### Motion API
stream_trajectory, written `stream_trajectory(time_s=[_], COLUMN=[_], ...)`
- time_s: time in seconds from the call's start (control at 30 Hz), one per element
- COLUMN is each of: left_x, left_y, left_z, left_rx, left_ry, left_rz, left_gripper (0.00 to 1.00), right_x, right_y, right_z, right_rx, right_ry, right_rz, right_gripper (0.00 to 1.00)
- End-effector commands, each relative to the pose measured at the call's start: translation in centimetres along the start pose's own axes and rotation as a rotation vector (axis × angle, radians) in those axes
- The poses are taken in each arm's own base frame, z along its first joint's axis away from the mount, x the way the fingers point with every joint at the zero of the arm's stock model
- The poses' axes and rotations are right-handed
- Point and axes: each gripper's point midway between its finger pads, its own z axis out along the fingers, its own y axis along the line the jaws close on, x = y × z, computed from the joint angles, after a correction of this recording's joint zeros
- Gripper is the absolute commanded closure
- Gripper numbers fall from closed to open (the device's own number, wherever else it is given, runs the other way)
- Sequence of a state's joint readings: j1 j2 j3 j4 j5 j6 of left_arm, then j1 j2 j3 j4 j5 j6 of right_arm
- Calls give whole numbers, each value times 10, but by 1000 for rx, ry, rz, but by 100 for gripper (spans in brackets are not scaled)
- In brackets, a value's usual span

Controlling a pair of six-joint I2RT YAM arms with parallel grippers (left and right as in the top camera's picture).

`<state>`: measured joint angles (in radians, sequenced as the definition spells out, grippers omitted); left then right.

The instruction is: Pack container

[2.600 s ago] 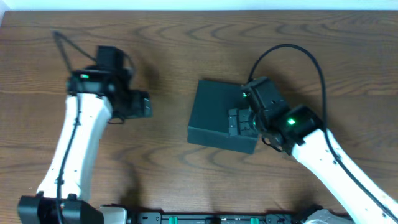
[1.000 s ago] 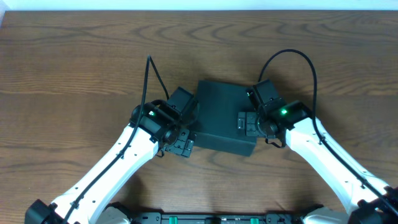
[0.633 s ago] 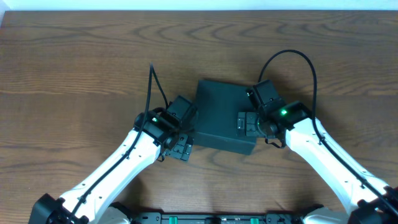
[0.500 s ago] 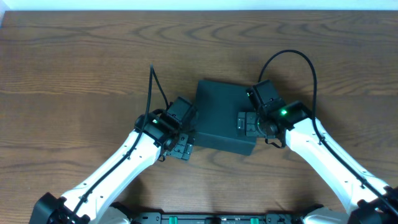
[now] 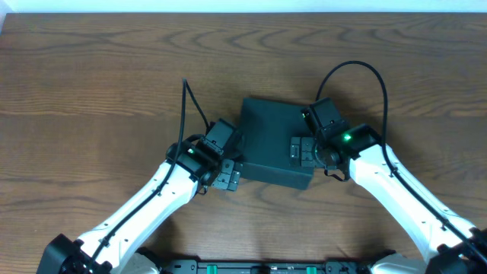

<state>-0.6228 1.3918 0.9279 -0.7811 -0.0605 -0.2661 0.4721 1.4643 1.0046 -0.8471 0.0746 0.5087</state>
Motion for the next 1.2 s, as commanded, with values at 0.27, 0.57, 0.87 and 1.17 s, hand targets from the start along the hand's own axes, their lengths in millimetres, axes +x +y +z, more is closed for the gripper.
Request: stream_trajectory(time_s=[0.27, 0.57, 0.87, 1.17], left_x=[-46, -52, -57, -54], left_y=[-15, -11, -15, -12], left_z=[-33, -14, 6, 8], left_rx=[60, 9, -3, -19], left_ry=[-141, -126, -108, -95], left_rz=[-50, -44, -34, -32], left_gripper=[5, 5, 5, 5], right_x=[5, 5, 5, 3], right_y=[-4, -4, -4, -3], right_z=[4, 4, 4, 4], right_rx=[7, 7, 7, 2], right_ry=[17, 16, 16, 9], right_rz=[14, 14, 14, 15], right_gripper=[1, 1, 1, 1])
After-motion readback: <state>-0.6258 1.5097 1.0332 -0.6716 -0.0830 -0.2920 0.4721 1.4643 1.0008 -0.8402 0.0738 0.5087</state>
